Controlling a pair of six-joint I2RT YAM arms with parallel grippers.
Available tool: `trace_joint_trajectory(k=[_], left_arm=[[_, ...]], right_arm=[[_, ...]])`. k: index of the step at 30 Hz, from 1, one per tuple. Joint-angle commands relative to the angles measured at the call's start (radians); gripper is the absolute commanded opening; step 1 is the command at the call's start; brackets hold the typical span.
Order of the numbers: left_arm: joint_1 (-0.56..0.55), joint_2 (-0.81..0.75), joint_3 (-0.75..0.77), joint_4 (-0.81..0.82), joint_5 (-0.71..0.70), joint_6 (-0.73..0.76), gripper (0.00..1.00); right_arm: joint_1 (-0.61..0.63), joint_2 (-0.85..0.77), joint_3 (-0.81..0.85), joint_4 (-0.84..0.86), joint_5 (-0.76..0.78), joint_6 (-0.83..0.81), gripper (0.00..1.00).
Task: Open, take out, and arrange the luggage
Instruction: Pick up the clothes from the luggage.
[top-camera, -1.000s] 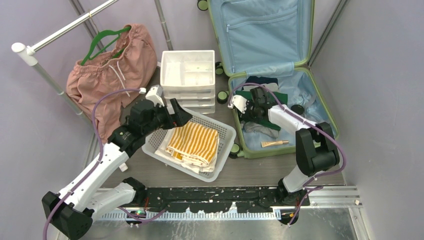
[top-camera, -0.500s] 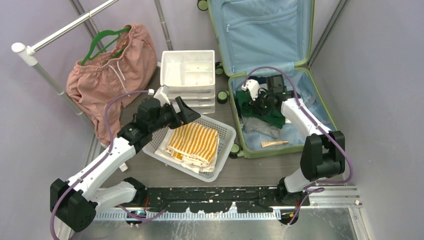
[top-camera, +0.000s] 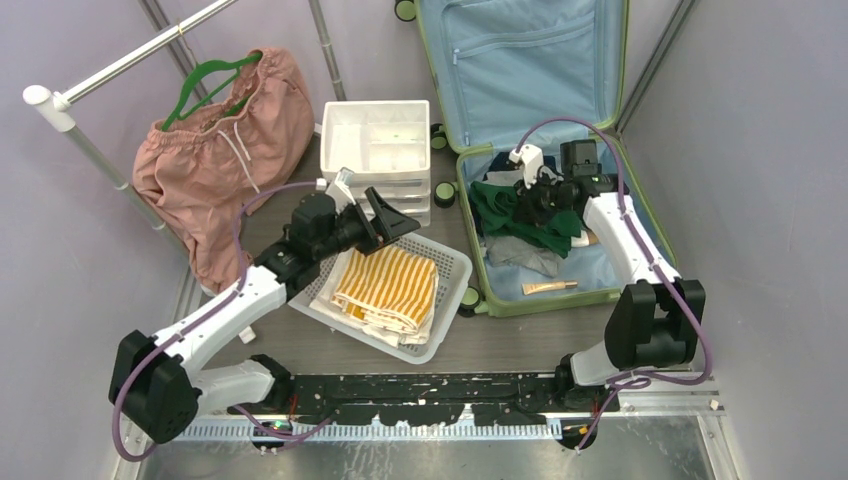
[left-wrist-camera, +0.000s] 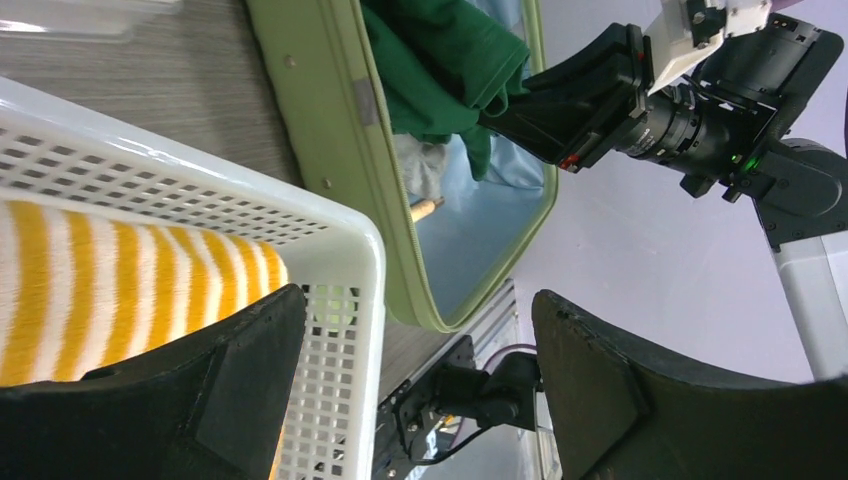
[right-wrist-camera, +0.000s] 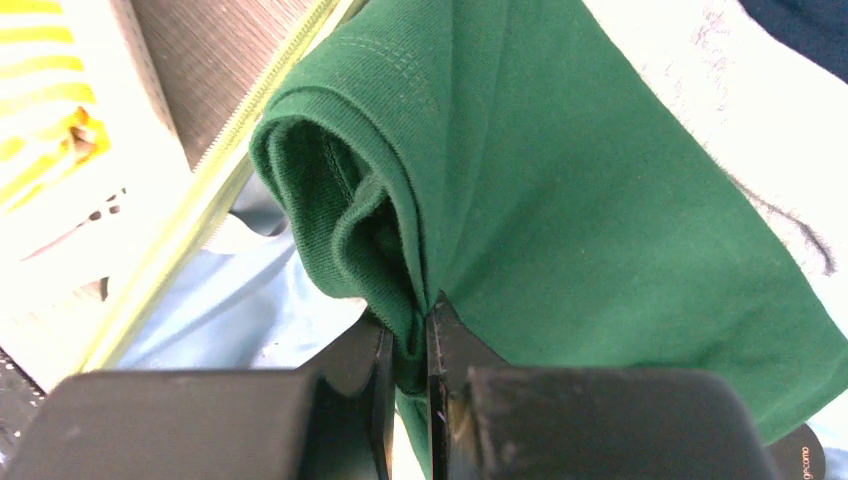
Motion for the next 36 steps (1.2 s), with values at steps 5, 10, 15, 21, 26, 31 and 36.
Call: trace_joint_trajectory(k=[5,10,15,21,26,31,36], left_arm=[[-0.053,0.063,0.007,0.159,0.000,-0.081,0.83],[-0.076,0.098,0.031,0.163,-0.001,-0.083,0.81],[-0.106,0.161,0.062,0.182,0.006,-0.080,0.71],[-0.138,0.239,0.130,0.185,0.016,-0.074,0.66],[-0.153,0.294,0.191,0.190,-0.004,-0.074,0.66],[-0.173,0.360,0.242,0.207,-0.021,-0.090,0.61],[-0.198,0.446,0.321,0.203,-0.013,-0.060,0.57]], right_arm=[[-0.022,-0.073,0.068,-0.046,-0.102,0.026,0.01],[-0.052,-0.076,0.076,-0.046,-0.105,0.017,0.01],[-0.096,-0.076,0.114,-0.066,-0.143,0.009,0.01],[-0.111,-0.087,0.144,-0.098,-0.178,-0.018,0.01],[-0.114,-0.098,0.165,-0.133,-0.229,-0.040,0.01],[-0.114,-0.109,0.186,-0.159,-0.260,-0.043,0.01],[-0.114,-0.115,0.199,-0.173,-0.272,-0.046,0.01]])
